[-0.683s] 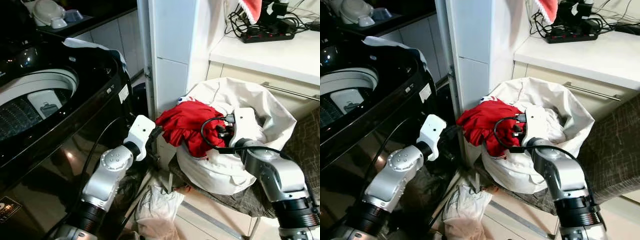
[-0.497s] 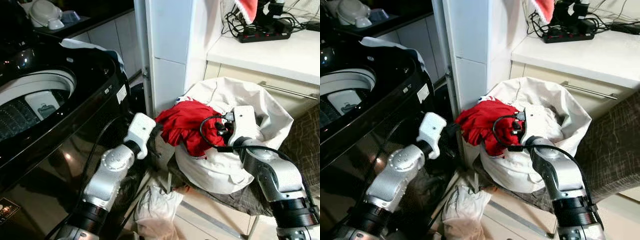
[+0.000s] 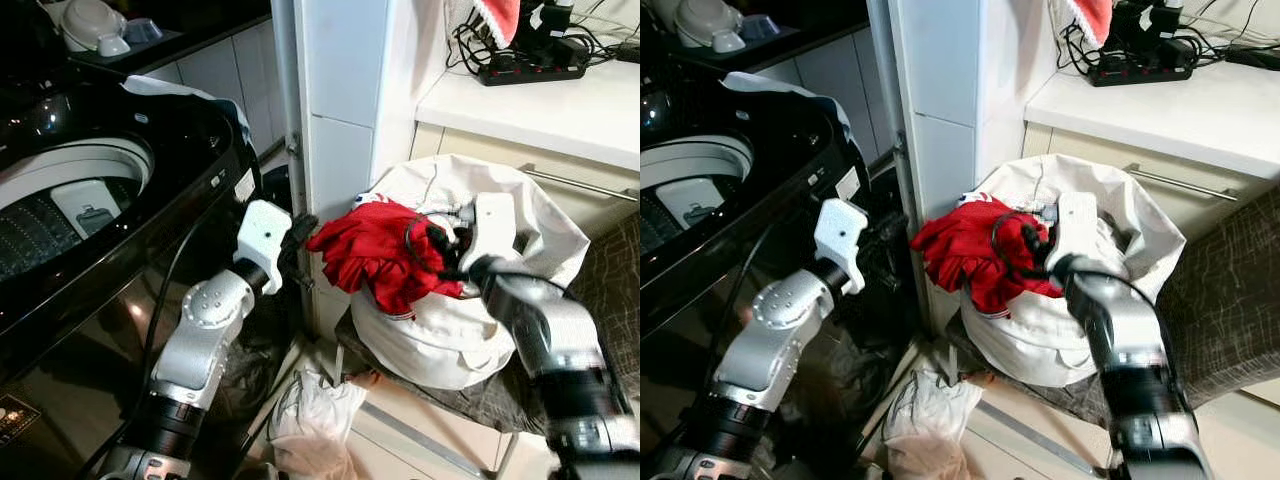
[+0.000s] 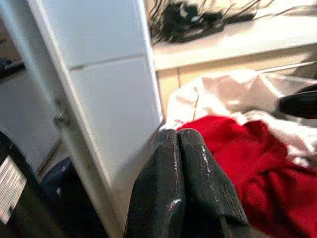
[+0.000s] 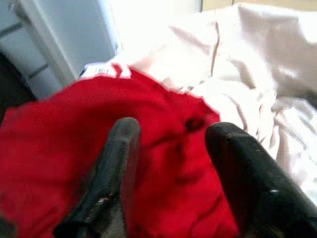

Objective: Clothes washing

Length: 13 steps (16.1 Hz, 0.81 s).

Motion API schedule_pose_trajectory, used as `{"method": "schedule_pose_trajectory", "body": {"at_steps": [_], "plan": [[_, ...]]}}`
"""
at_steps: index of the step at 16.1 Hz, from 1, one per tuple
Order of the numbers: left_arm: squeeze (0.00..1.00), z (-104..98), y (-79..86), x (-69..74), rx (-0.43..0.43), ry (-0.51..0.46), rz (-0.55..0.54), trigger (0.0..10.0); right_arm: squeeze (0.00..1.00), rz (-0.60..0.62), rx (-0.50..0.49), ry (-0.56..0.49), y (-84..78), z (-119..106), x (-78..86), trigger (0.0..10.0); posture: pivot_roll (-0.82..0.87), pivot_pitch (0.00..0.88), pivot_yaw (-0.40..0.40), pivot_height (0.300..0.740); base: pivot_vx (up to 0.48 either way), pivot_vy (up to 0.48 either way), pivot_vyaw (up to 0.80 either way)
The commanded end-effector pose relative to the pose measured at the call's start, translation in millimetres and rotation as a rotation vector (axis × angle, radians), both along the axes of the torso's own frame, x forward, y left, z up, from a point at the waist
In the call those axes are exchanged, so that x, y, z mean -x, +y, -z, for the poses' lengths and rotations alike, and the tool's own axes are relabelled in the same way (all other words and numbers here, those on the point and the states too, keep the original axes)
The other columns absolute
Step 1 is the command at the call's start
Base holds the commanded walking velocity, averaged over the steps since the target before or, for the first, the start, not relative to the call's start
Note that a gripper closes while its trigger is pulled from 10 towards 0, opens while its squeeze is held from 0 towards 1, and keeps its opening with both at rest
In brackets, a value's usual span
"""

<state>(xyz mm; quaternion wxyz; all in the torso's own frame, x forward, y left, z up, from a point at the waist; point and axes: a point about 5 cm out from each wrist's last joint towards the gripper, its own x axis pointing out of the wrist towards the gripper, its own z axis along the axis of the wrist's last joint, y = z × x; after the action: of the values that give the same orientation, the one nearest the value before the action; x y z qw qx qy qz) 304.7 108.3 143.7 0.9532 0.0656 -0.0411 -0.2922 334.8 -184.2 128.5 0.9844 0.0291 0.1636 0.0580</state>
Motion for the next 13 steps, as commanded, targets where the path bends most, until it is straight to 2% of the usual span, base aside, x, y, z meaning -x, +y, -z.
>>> {"method": "schedule_pose_trajectory", "body": {"at_steps": [1, 2, 3, 5, 7, 11, 13], "plan": [[0.00, -1.1, 2.8, 2.4, 0.004, -0.002, 0.017, 10.0, 1.00, 0.003, -0.007, -0.021, -2.8, -4.2, -4.9, 10.0, 0.04, 0.000, 0.044, 0.740, 0.000, 0.000, 0.00], [0.00, -0.5, 3.8, 6.0, -0.013, 0.001, 0.060, 10.0, 1.00, -0.005, -0.037, -0.030, -3.7, -6.0, -15.4, 10.0, 0.04, 0.000, 0.046, 0.740, 0.000, 0.000, 0.00], [0.00, 0.0, 4.2, 7.2, -0.020, 0.006, 0.076, 10.0, 1.00, -0.009, -0.048, -0.031, -3.9, -6.4, -19.2, 10.0, 0.04, 0.000, 0.046, 0.740, 0.000, 0.000, 0.00], [0.00, -5.8, 3.9, 12.5, -0.040, -0.016, 0.146, 10.0, 1.00, 0.000, -0.073, 0.003, -9.8, 0.1, -35.5, 10.0, 0.07, 0.000, 0.050, 0.740, 0.000, 0.000, 0.00], [0.00, -11.7, 6.6, 14.7, -0.041, -0.027, 0.169, 10.0, 1.00, 0.010, -0.107, 0.007, -11.1, 1.1, -42.3, 10.0, 0.10, 0.000, 0.054, 0.740, 0.000, 0.000, 0.00], [0.00, -35.2, 8.5, 14.8, -0.049, -0.037, 0.247, 10.0, 1.00, 0.036, -0.023, 0.033, -12.4, -2.1, -53.3, 10.0, 0.21, 0.000, 0.009, 0.740, 0.000, 0.000, 0.00], [0.00, -40.3, 11.4, 23.0, -0.075, -0.018, 0.281, 10.0, 1.00, 0.103, 0.016, 0.070, -16.5, 4.3, -51.9, 10.0, 0.25, 0.000, 0.017, 0.740, 0.000, 0.000, 0.00]]}}
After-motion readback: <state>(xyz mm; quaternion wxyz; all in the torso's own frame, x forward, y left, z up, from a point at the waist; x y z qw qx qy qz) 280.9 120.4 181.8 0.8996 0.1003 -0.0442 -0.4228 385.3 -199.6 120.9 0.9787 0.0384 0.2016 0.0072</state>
